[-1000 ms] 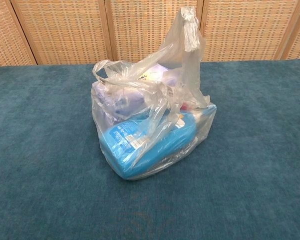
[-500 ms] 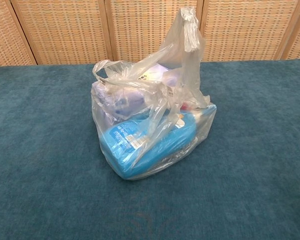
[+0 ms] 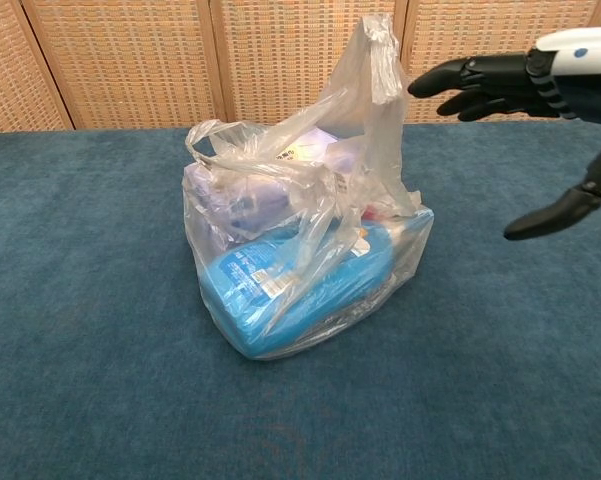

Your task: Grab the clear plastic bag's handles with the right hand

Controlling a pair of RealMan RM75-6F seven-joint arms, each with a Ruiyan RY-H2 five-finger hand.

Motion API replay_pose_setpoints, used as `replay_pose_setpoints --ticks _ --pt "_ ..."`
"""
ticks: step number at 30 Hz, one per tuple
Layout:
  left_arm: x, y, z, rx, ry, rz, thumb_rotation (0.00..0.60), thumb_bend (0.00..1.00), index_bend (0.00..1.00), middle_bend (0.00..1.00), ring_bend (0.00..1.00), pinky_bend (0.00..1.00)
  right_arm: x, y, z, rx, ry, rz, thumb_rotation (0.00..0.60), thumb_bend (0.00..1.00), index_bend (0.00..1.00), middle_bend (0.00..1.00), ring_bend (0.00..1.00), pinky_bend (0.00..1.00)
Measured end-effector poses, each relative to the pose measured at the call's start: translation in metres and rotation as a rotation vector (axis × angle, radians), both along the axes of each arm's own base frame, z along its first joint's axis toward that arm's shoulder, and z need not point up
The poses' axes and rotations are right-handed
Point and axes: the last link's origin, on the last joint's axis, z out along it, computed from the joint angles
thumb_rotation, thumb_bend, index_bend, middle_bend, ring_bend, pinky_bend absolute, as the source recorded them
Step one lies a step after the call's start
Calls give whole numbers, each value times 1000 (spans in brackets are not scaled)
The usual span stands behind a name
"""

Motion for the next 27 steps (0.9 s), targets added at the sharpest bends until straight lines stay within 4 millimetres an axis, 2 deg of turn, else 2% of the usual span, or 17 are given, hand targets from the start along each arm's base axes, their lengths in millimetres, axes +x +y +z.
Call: replay_pose_setpoints --ticks 10,19,27 --pt "0 4 -1 -4 2 10 600 79 0 0 0 0 27 -28 -5 -7 11 -31 600 0 37 0 0 0" --pt "1 9 -3 -6 -1 17 600 80 0 0 0 0 59 -46 -17 97 -63 -107 600 0 57 0 0 0" --pt "-1 15 -2 -5 -8 39 600 78 0 0 0 0 86 -71 -28 136 -143 -174 600 0 64 0 0 0"
